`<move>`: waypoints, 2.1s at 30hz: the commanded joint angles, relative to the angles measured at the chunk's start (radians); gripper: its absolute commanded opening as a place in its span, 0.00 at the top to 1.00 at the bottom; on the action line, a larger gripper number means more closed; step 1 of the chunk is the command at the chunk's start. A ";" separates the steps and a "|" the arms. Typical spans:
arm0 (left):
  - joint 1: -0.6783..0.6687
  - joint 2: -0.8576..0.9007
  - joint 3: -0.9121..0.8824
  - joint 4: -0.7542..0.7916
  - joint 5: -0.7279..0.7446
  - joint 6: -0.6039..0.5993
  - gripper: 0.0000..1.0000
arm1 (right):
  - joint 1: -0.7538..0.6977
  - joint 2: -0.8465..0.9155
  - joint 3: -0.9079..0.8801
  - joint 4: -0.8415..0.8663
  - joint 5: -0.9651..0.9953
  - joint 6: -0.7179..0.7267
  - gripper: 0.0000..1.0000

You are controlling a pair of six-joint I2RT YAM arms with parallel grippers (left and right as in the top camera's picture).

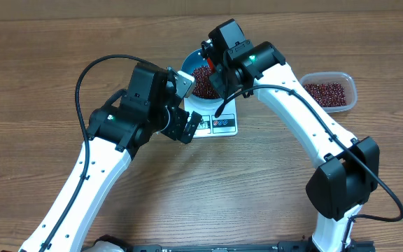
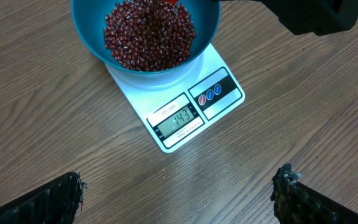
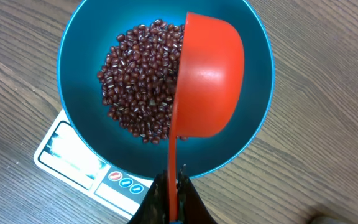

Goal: Scoop item into bowl and weigh 150g on scale
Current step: 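Tilt the red scoop with the right gripper to pour beans into the bowl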

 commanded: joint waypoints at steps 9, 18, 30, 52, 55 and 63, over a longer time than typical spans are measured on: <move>0.000 -0.006 -0.002 0.004 -0.006 -0.013 0.00 | -0.047 -0.042 0.033 0.004 -0.172 0.020 0.96; 0.000 -0.006 -0.002 0.004 -0.006 -0.013 0.00 | -0.133 -0.042 0.033 0.003 -0.417 0.030 0.96; 0.000 -0.006 -0.002 0.004 -0.006 -0.013 0.00 | -0.165 -0.042 0.033 -0.021 -0.469 0.030 0.96; 0.000 -0.006 -0.002 0.004 -0.006 -0.013 0.00 | 0.066 -0.042 0.033 -0.012 0.201 0.035 0.96; 0.000 -0.006 -0.002 0.004 -0.006 -0.013 0.00 | 0.064 -0.042 0.033 -0.011 0.201 0.037 0.96; 0.000 -0.006 -0.002 0.004 -0.006 -0.013 0.00 | 0.064 -0.042 0.033 0.000 0.185 0.043 0.96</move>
